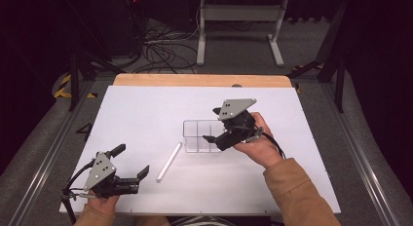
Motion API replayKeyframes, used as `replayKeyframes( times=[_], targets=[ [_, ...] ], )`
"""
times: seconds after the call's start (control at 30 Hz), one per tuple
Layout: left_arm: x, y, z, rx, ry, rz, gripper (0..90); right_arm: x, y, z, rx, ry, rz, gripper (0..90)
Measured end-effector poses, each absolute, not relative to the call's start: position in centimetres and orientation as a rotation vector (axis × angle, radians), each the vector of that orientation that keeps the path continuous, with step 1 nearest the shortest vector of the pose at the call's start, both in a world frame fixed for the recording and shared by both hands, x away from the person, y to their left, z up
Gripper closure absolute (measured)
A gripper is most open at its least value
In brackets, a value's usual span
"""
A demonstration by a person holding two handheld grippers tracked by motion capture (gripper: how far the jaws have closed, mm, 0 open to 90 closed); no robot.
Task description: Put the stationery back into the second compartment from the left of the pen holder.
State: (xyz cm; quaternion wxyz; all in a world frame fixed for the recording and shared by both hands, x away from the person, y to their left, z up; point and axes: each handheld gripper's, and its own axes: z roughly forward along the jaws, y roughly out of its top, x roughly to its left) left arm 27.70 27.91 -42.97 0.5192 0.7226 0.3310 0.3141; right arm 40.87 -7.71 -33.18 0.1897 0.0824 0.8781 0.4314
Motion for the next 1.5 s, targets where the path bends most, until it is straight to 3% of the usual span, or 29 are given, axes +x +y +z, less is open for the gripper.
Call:
replayKeyframes(
  times=[0.2,0.33,0.93,1.5],
  targets=[
    [28.0,27.9,-42.7,1.740,0.802,0.715,1.8,39.8,-9.6,-33.3,0.285,2.395,1.287,1.5],
    [28.1,27.7,-42.4,1.738,0.811,0.724,1.8,38.9,-11.4,-33.6,0.341,2.341,1.348,0.2],
    [28.9,26.3,-41.1,1.777,0.823,0.652,2.9,34.7,-19.4,-39.5,0.613,2.139,1.570,0.0],
    [30.4,25.0,-39.8,1.837,0.797,0.594,3.7,32.2,-22.5,-43.5,0.733,2.098,1.457,4.2]
  ],
)
